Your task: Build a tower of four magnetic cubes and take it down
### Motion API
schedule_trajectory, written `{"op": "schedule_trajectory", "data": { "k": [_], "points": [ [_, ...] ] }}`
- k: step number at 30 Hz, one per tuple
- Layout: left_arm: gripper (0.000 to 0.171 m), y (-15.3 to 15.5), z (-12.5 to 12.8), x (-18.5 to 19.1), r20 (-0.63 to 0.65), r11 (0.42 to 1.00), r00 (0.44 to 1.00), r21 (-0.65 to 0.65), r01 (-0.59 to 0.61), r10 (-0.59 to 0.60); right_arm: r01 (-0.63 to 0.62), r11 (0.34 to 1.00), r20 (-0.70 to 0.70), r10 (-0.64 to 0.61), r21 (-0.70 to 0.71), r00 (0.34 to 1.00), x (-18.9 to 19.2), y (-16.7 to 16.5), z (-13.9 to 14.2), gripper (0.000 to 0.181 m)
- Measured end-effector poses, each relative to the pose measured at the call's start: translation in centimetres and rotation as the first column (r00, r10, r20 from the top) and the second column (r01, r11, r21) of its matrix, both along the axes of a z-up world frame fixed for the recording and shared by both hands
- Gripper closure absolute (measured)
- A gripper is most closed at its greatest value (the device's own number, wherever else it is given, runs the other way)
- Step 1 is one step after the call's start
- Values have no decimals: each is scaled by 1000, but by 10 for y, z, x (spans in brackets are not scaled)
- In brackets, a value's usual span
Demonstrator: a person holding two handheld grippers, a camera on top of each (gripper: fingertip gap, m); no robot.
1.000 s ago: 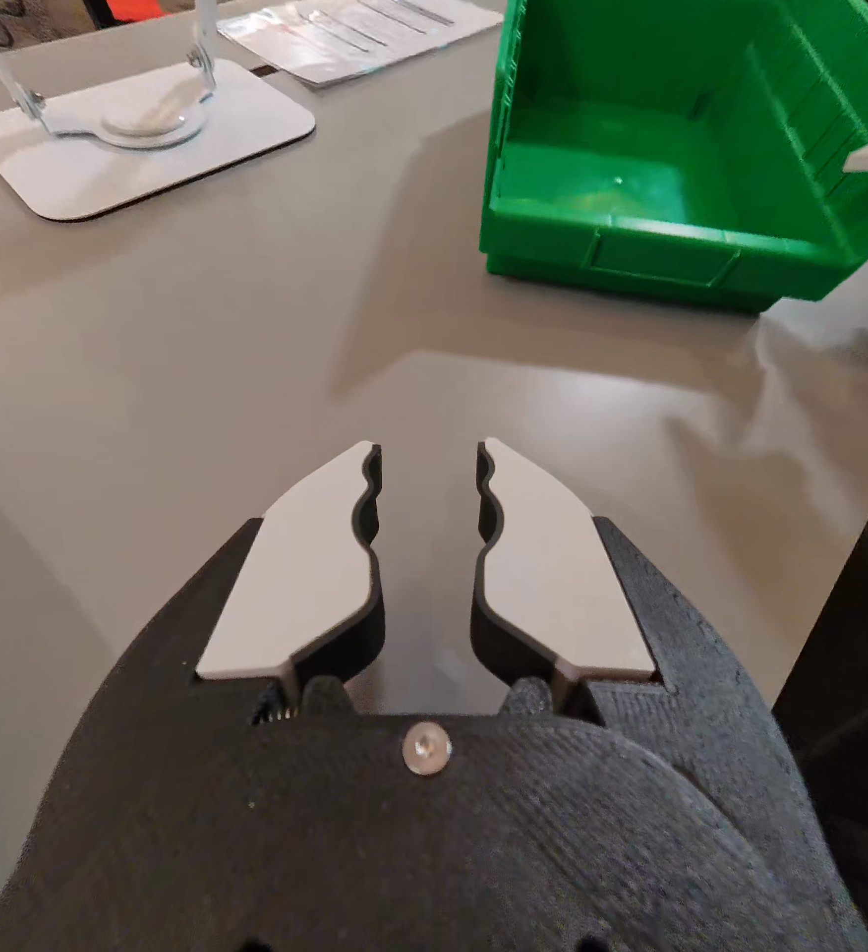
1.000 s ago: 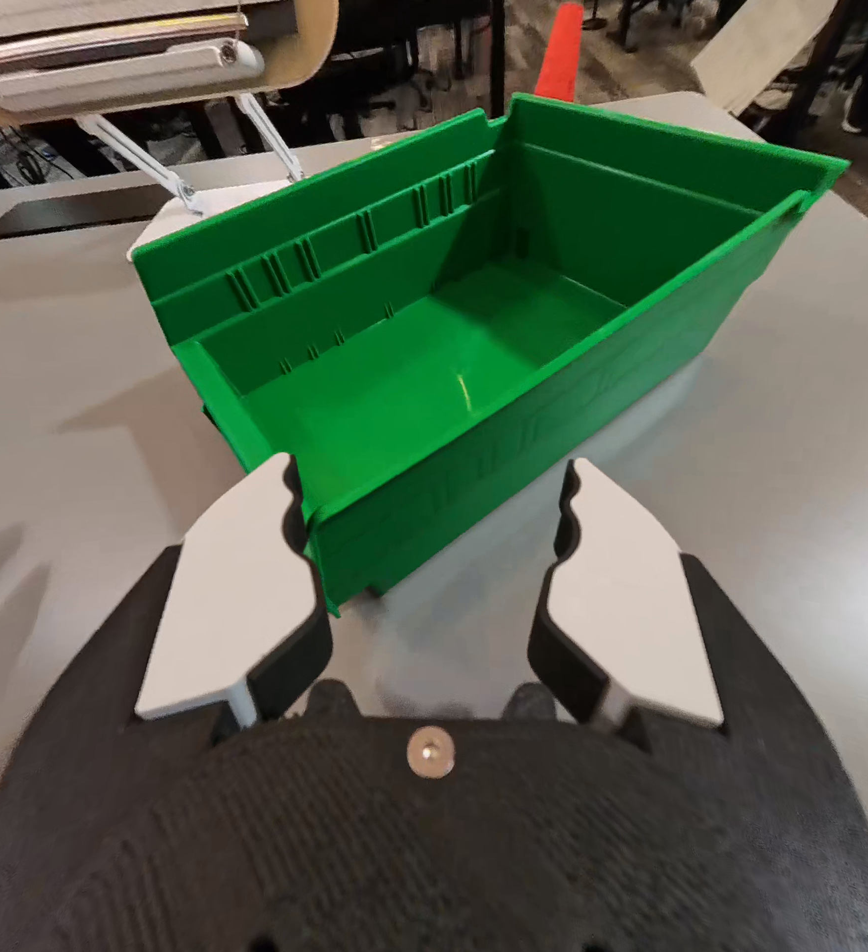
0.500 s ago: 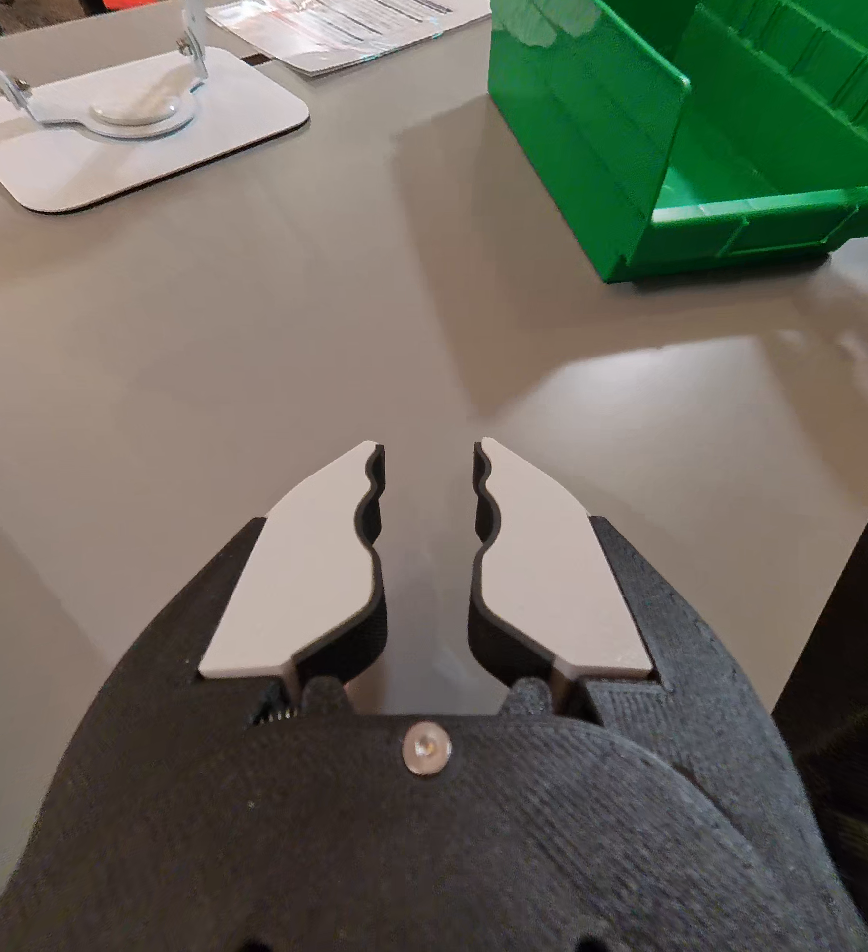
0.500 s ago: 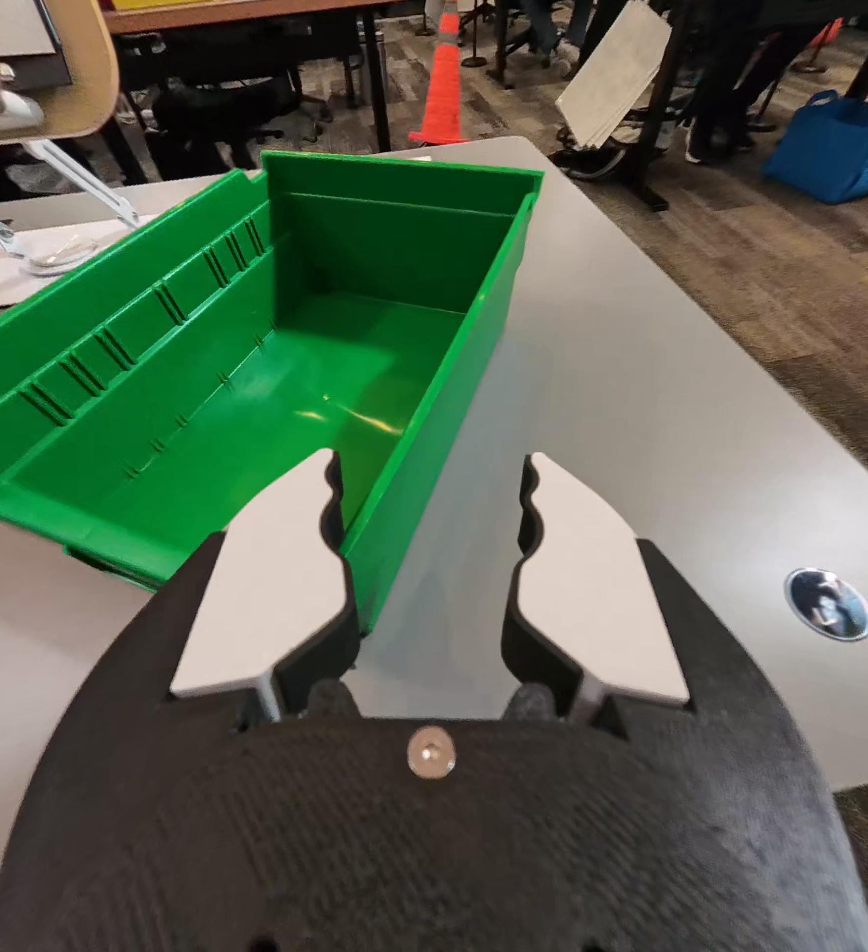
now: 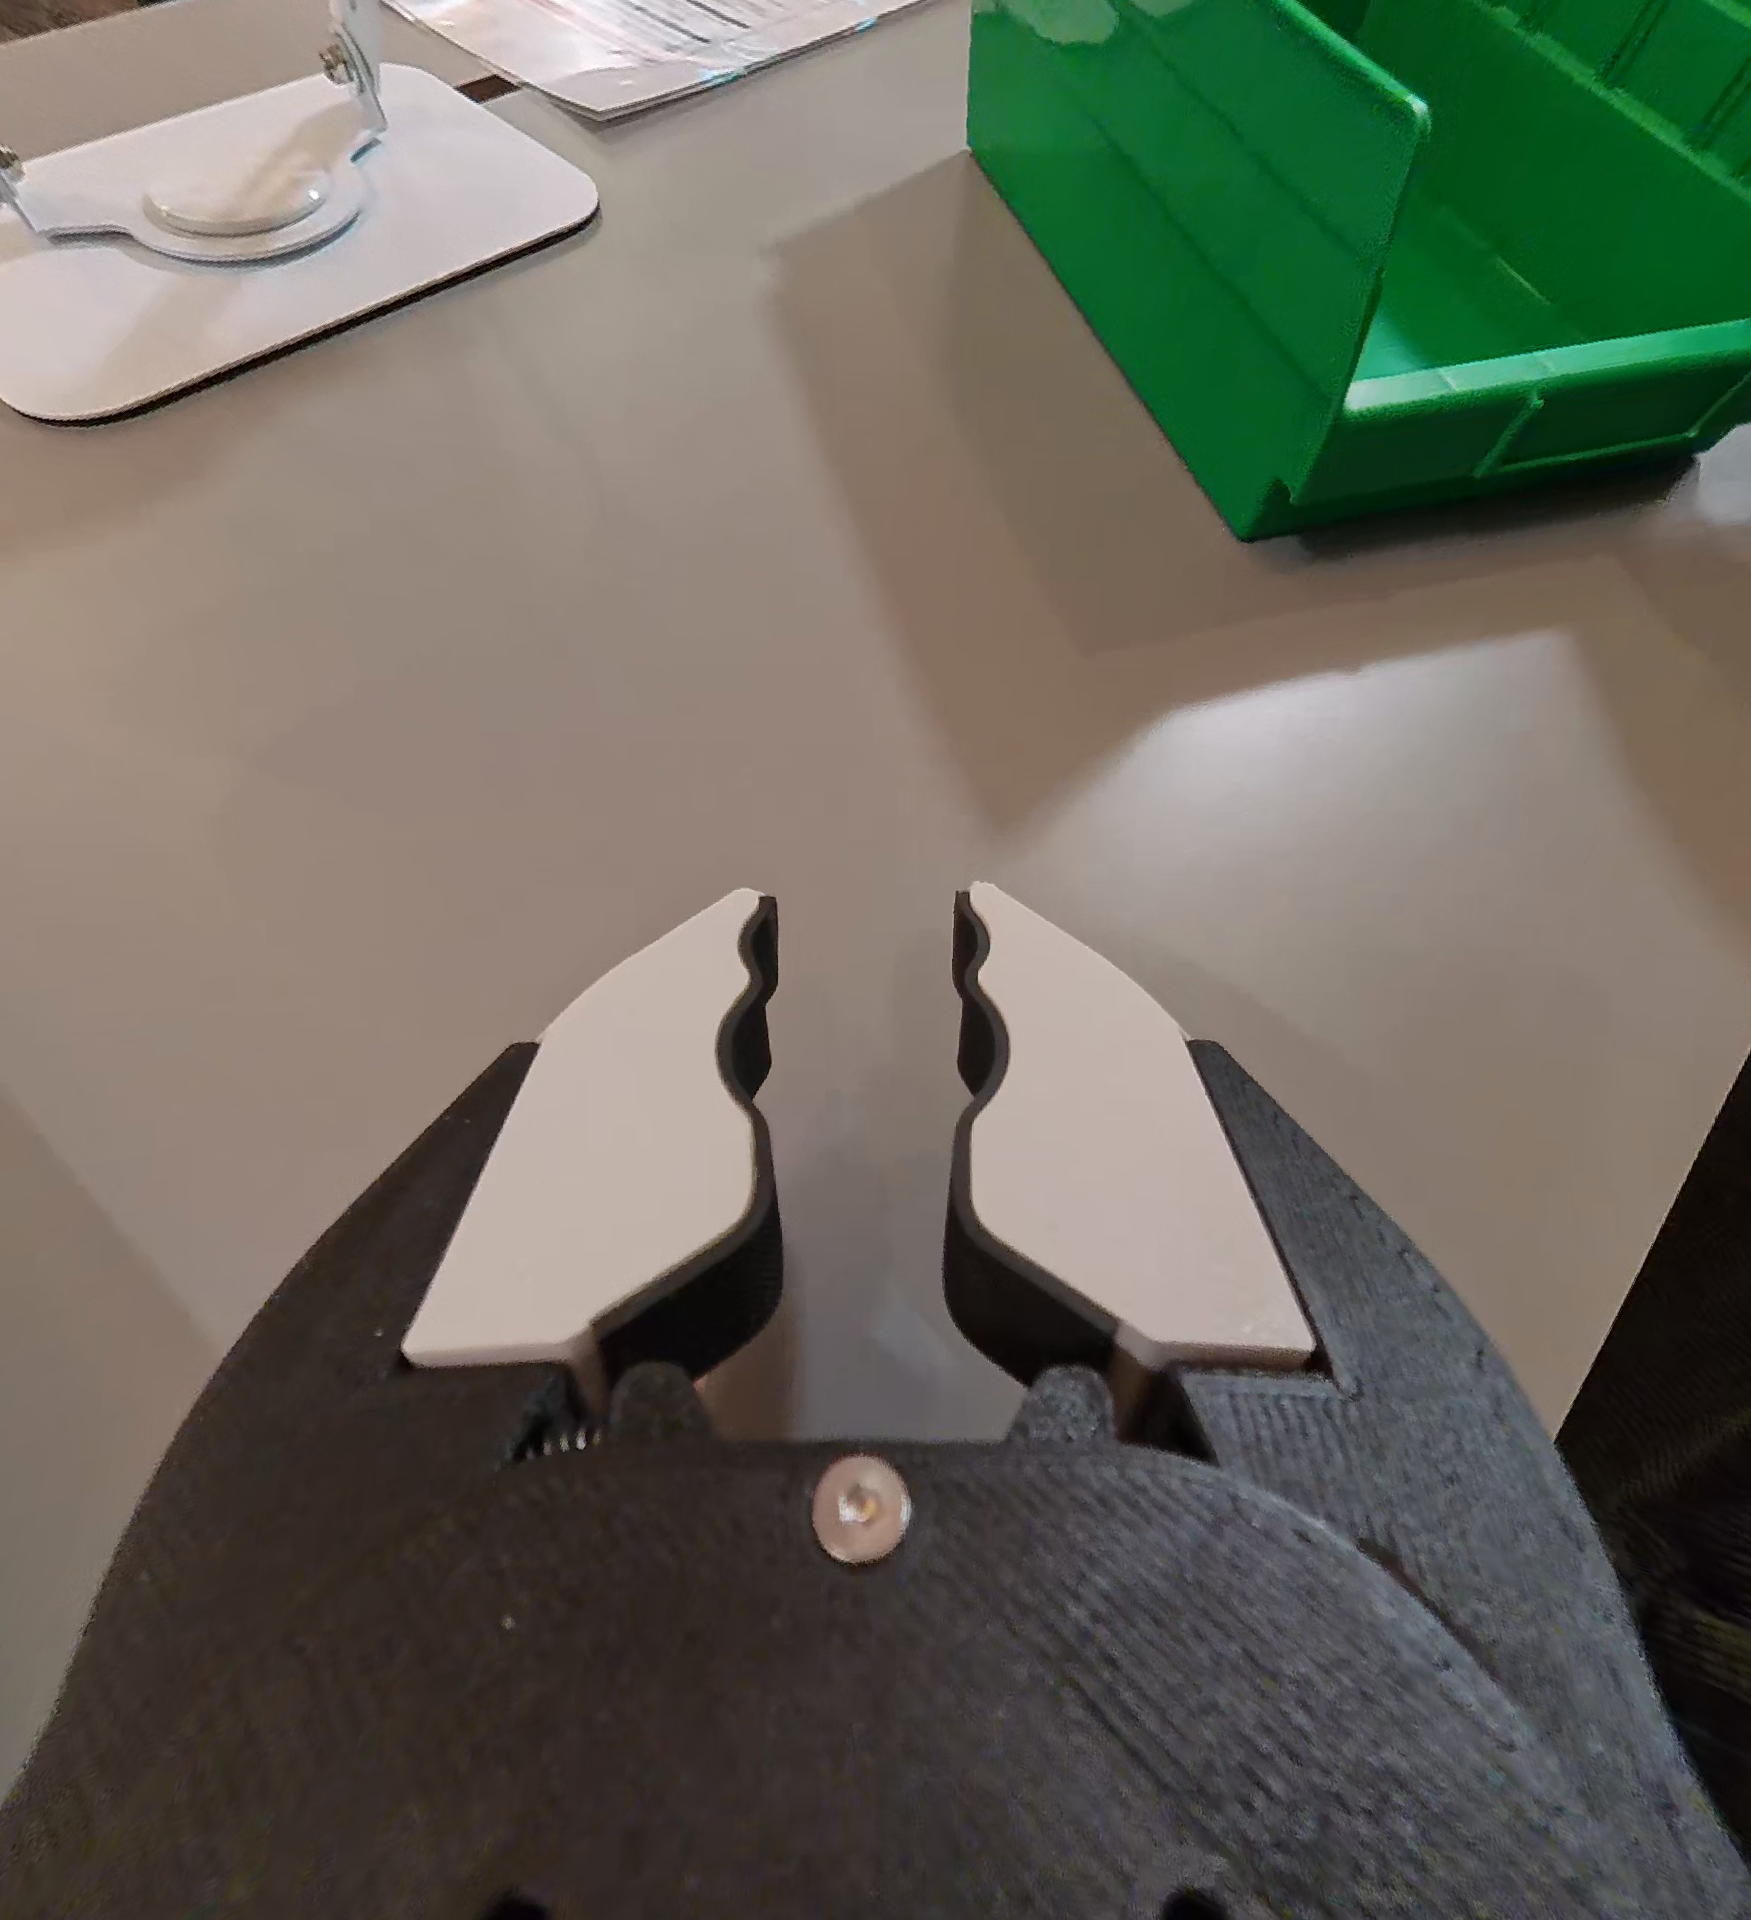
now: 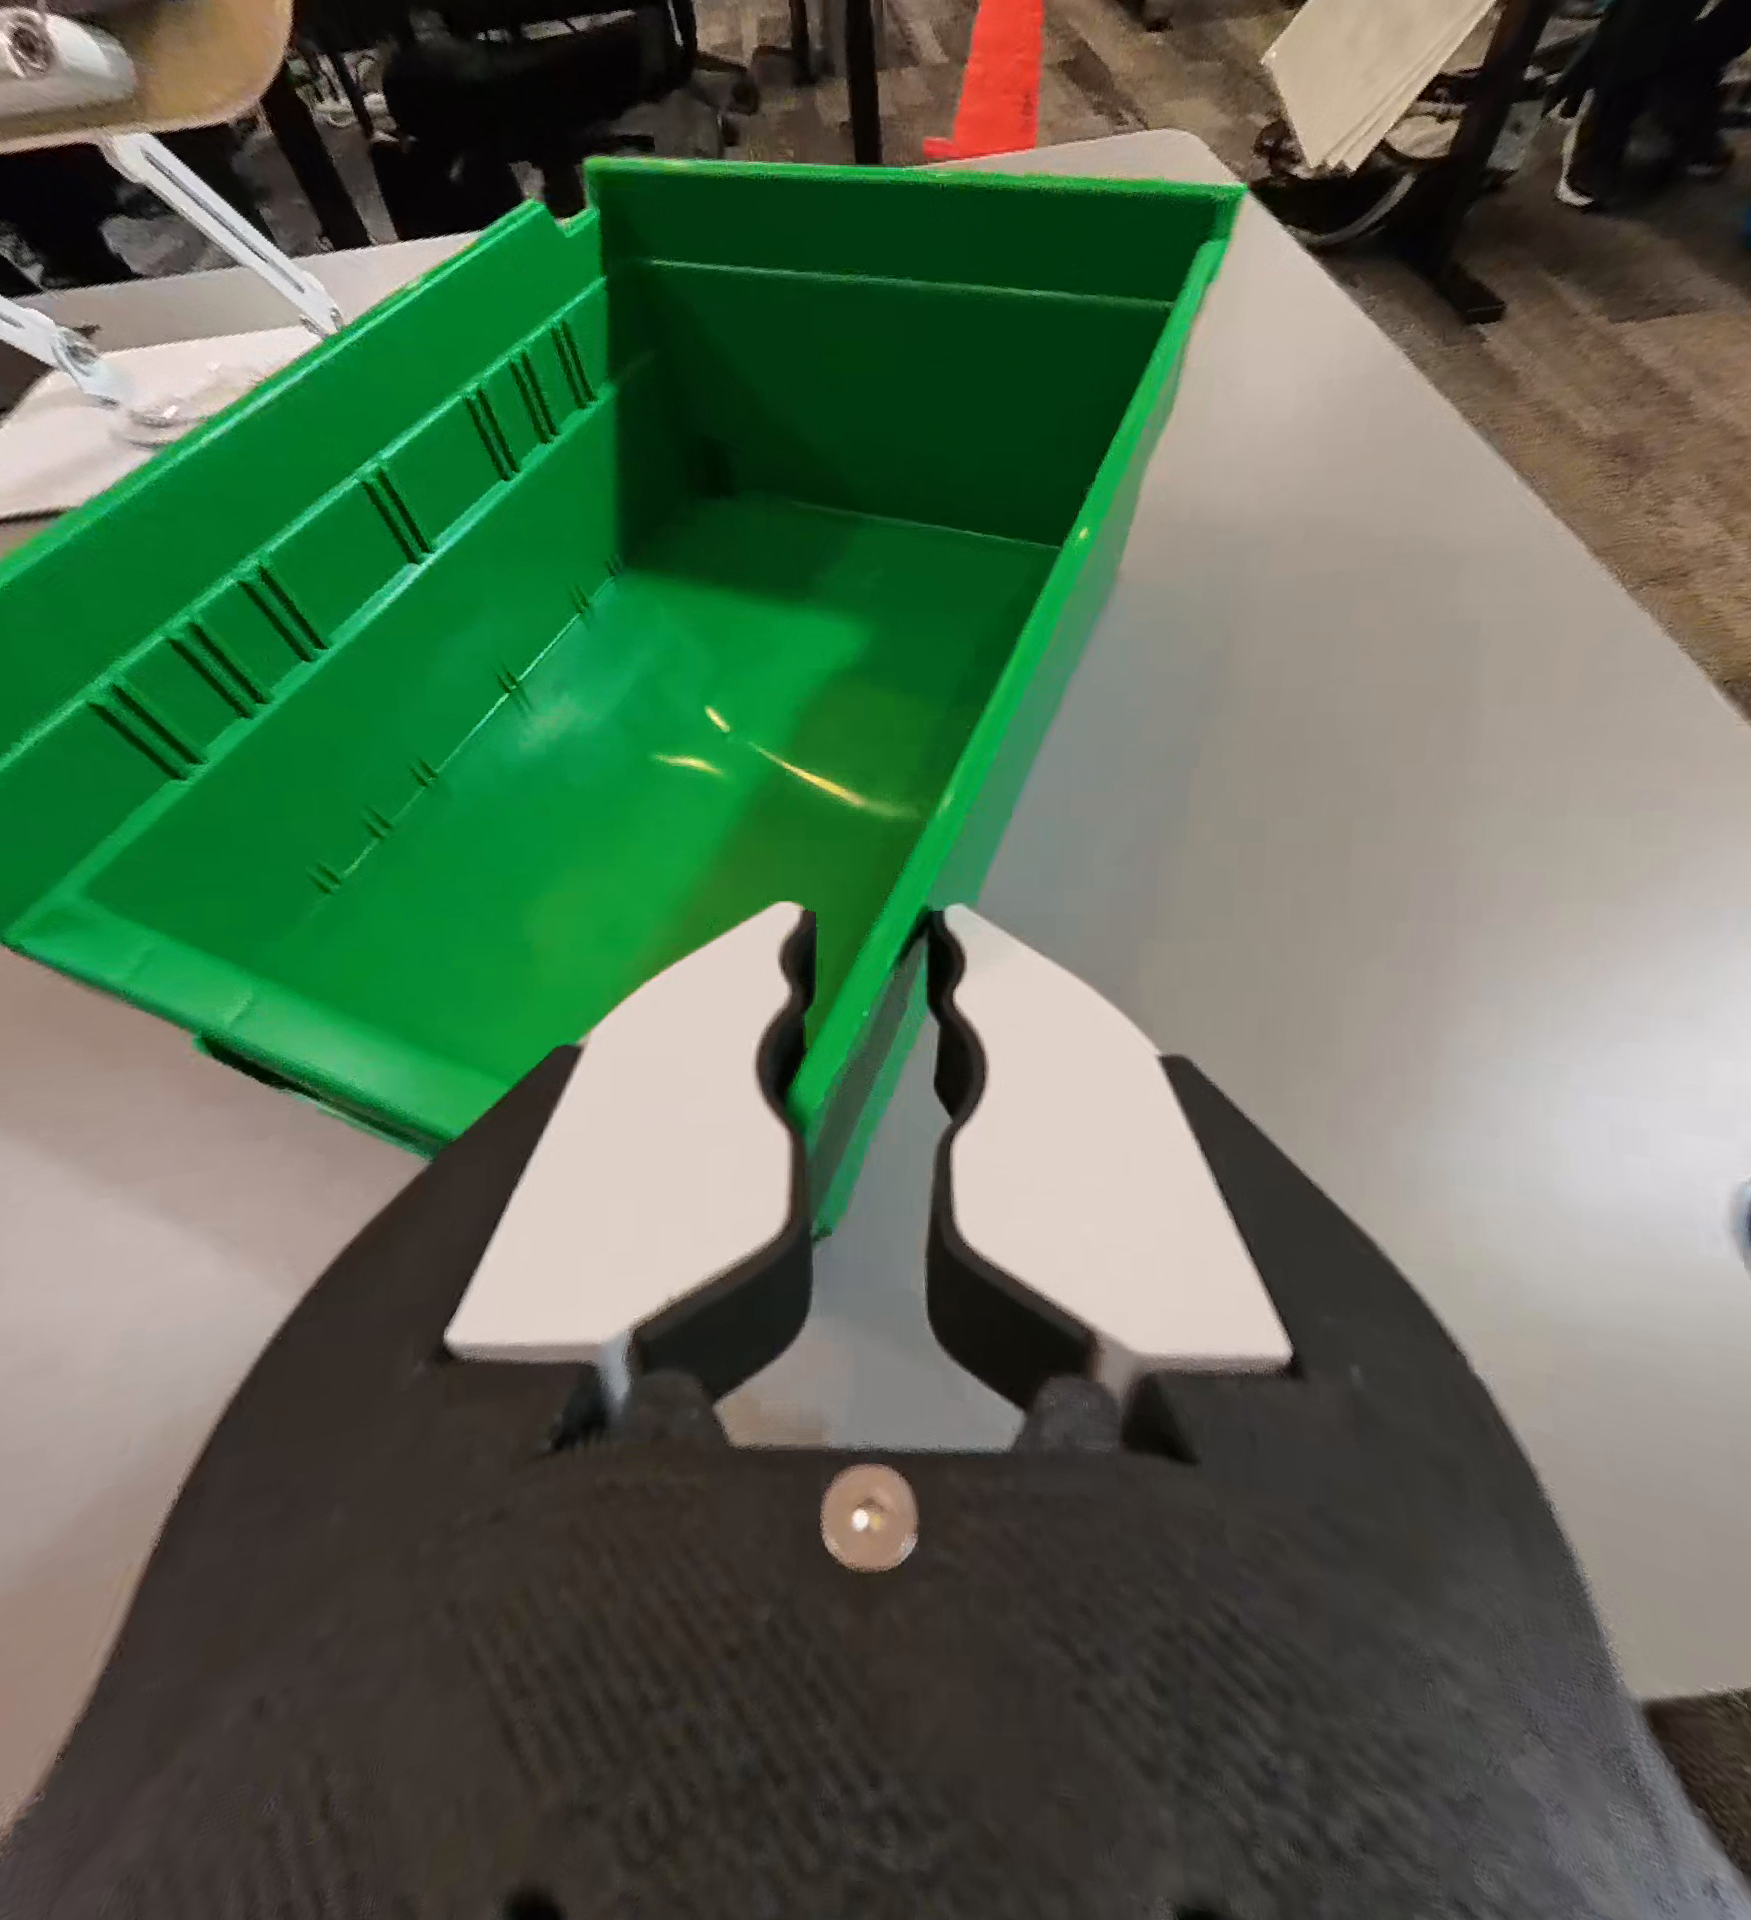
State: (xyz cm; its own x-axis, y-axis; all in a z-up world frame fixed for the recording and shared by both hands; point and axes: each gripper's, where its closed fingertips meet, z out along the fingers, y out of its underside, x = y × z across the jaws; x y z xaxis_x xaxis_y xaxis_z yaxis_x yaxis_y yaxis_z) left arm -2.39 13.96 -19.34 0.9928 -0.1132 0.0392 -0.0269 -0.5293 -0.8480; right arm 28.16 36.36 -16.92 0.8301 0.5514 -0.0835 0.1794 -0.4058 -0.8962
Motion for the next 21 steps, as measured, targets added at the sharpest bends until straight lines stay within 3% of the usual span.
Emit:
{"op": "schedule_trajectory", "data": {
  "k": [6,21],
  "points": [
    [139,0,-2,2,-14,1000,1000,-10,10,-10,46,999,9,-46,3,999,24,21,2,174],
    [139,0,-4,5,-21,999,999,-23,32,-32,91,995,46,-92,32,995,89,75,10,176]
  ]
}}
